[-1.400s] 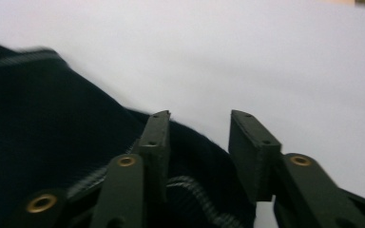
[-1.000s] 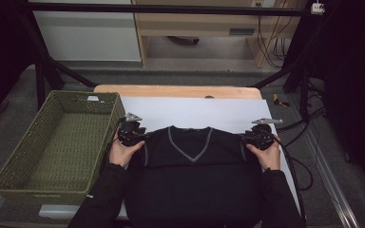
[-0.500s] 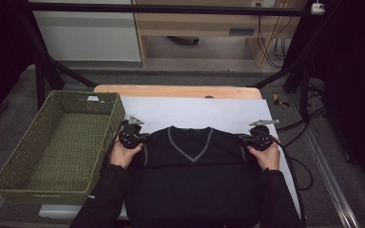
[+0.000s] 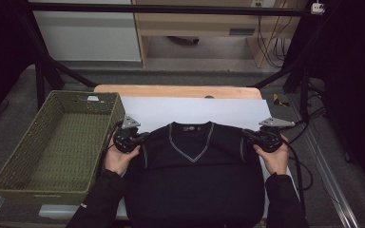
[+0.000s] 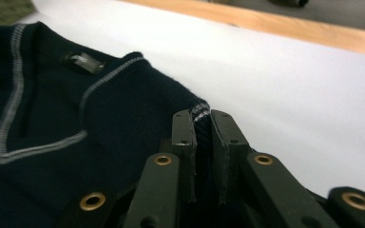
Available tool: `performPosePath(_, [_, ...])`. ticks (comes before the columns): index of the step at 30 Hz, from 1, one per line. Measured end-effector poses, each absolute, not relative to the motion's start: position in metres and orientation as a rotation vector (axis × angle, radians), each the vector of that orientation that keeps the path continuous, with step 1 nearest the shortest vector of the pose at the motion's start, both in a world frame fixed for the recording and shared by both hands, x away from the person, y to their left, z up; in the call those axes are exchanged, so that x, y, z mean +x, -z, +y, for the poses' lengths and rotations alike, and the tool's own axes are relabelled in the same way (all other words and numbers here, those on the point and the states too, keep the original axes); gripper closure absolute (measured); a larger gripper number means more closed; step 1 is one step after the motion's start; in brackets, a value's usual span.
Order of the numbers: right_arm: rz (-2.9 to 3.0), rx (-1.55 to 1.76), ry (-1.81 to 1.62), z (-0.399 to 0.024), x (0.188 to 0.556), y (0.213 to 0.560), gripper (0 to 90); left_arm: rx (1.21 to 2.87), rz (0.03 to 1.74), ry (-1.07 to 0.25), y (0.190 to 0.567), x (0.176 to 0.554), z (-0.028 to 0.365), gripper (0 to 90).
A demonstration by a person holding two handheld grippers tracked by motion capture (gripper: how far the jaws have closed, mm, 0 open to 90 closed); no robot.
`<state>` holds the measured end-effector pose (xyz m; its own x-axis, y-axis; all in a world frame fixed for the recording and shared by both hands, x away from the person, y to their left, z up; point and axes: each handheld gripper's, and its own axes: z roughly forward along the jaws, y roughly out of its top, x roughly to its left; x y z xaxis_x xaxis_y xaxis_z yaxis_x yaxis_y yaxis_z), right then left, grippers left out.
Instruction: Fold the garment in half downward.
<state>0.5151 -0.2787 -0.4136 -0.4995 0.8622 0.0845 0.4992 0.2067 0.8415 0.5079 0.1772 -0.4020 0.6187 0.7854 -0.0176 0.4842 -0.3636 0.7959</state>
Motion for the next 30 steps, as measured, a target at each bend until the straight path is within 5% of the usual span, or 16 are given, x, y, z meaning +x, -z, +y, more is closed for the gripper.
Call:
performPosePath(14, [2.09,1.146,-1.33,-0.293,0.435,0.379,81.7,2.022,0.832,-0.494,0.377,0.427,0.188,90.0])
performPosePath(30, [2.299,1.237,-1.245,-0.307,0.366,0.423,79.1,2.123,0.808,-0.395,0.41,0.362,0.205,88.8])
